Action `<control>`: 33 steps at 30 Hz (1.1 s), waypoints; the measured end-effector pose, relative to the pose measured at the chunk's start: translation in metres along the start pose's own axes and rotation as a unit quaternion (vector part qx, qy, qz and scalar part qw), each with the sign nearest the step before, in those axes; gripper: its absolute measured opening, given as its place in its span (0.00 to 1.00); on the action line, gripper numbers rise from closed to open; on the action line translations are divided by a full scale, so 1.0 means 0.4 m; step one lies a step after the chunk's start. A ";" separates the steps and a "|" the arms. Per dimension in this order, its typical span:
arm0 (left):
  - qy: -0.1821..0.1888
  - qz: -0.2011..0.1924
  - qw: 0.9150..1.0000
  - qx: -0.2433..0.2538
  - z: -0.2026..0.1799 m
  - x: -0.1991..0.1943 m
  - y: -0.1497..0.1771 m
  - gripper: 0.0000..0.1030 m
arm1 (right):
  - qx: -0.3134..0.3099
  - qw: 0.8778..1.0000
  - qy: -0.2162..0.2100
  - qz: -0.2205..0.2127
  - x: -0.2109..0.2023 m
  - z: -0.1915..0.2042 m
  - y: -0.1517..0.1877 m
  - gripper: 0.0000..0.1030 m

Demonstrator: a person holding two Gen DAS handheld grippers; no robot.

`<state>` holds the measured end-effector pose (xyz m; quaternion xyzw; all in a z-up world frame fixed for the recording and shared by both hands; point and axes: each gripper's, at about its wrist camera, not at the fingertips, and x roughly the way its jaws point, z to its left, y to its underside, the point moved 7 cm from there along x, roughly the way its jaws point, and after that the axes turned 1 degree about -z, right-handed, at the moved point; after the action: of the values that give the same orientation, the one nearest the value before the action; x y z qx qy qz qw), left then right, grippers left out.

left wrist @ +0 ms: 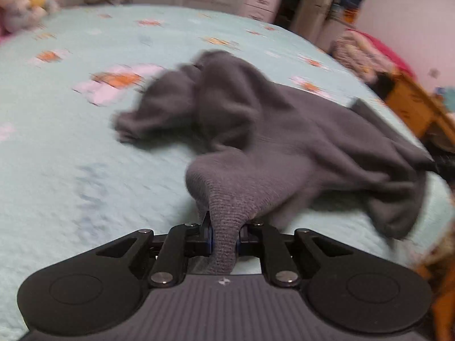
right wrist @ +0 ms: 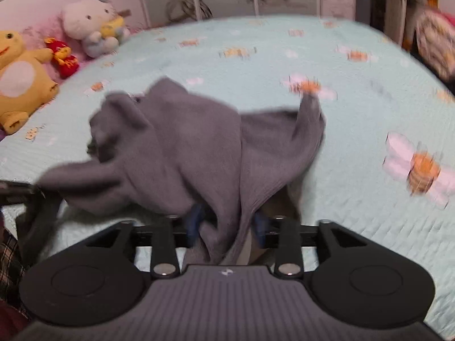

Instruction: Fold clothes

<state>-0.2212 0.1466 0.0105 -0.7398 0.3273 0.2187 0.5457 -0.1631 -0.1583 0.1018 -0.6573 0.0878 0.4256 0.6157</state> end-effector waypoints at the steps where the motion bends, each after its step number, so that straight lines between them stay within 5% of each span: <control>1: 0.029 0.002 1.000 0.004 -0.020 0.005 -0.003 0.12 | -0.002 1.000 0.007 -0.017 -0.022 0.006 -0.021 0.59; 7: 0.188 -0.007 0.979 0.076 -0.258 0.058 -0.019 0.12 | -0.016 0.996 -0.075 -0.048 0.017 0.130 -0.105 0.65; 11: 0.209 -0.030 0.966 0.147 -0.357 0.055 0.001 0.12 | -0.027 0.991 -0.130 -0.019 0.136 0.222 -0.134 0.65; 15: 0.206 -0.022 0.969 0.132 -0.337 0.071 0.023 0.12 | -0.073 0.975 -0.210 0.023 0.219 0.344 -0.173 0.68; 20: 0.195 -0.032 0.968 0.157 -0.360 0.074 0.027 0.12 | -0.196 0.961 -0.185 0.069 0.324 0.505 -0.171 0.71; 26: 0.195 -0.019 0.967 0.162 -0.371 0.104 0.036 0.12 | -0.273 0.951 -0.101 0.107 0.420 0.553 -0.123 0.70; 28: 0.193 -0.011 0.967 0.164 -0.375 0.118 0.044 0.12 | -0.261 0.954 -0.092 0.113 0.428 0.525 -0.115 0.55; 30: 0.191 -0.004 0.968 0.164 -0.377 0.131 0.051 0.13 | -0.242 0.960 -0.083 0.112 0.429 0.486 -0.110 0.11; 33: 0.193 0.009 0.968 0.161 -0.378 0.149 0.059 0.13 | -0.210 0.971 -0.065 0.096 0.416 0.424 -0.104 0.09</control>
<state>-0.2021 -0.0164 0.0009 -0.6671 0.4645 0.0210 0.5820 -0.1094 0.0693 0.0416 -0.7315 0.0188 0.5335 0.4242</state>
